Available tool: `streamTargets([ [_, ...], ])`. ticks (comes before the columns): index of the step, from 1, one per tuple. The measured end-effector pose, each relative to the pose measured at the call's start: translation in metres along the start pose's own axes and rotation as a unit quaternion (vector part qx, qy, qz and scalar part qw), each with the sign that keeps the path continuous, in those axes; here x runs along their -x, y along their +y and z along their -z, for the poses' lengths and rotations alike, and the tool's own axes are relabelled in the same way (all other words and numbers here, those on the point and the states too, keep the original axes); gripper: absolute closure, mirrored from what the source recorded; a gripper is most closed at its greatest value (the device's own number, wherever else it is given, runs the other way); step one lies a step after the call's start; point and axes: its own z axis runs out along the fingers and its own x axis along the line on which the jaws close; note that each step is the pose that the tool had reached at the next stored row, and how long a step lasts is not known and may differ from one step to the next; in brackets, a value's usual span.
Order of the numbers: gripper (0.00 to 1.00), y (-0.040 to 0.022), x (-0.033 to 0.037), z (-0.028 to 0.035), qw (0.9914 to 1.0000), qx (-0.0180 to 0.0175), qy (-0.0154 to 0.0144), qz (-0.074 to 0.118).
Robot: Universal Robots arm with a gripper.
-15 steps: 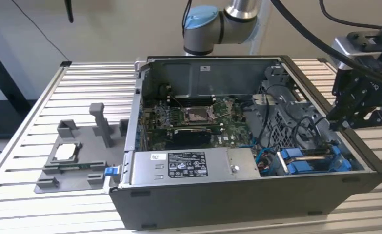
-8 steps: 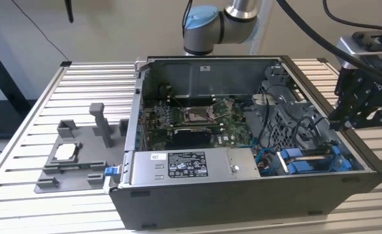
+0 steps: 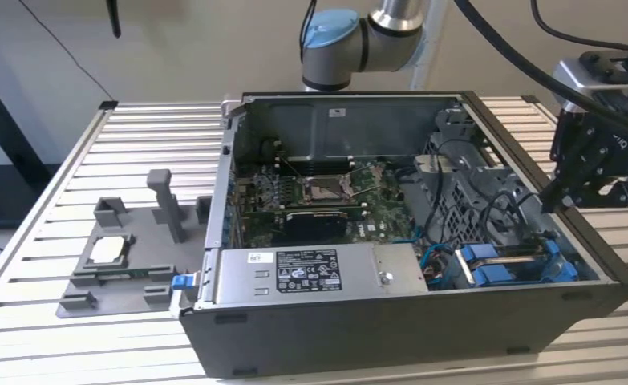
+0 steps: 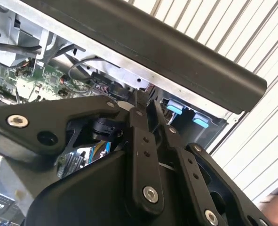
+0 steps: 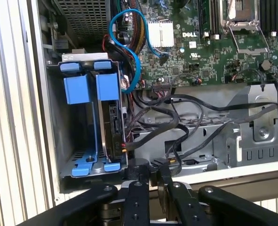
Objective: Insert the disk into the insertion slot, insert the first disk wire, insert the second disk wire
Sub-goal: 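Insert the second disk wire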
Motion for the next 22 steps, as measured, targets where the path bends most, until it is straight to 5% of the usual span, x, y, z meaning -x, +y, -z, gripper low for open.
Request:
streamTargets([
  [10, 0.84, -0.0005, 0.0, 0.0001, 1.0, 0.0001, 0.0001, 0.0],
  [14, 0.84, 0.0007, 0.0006, 0.0048, 1.0, 0.0001, 0.0001, 0.0],
  [22, 0.84, 0.0204, -0.0002, 0.0135, 0.99999, 0.0047, -0.0025, -0.001],
])
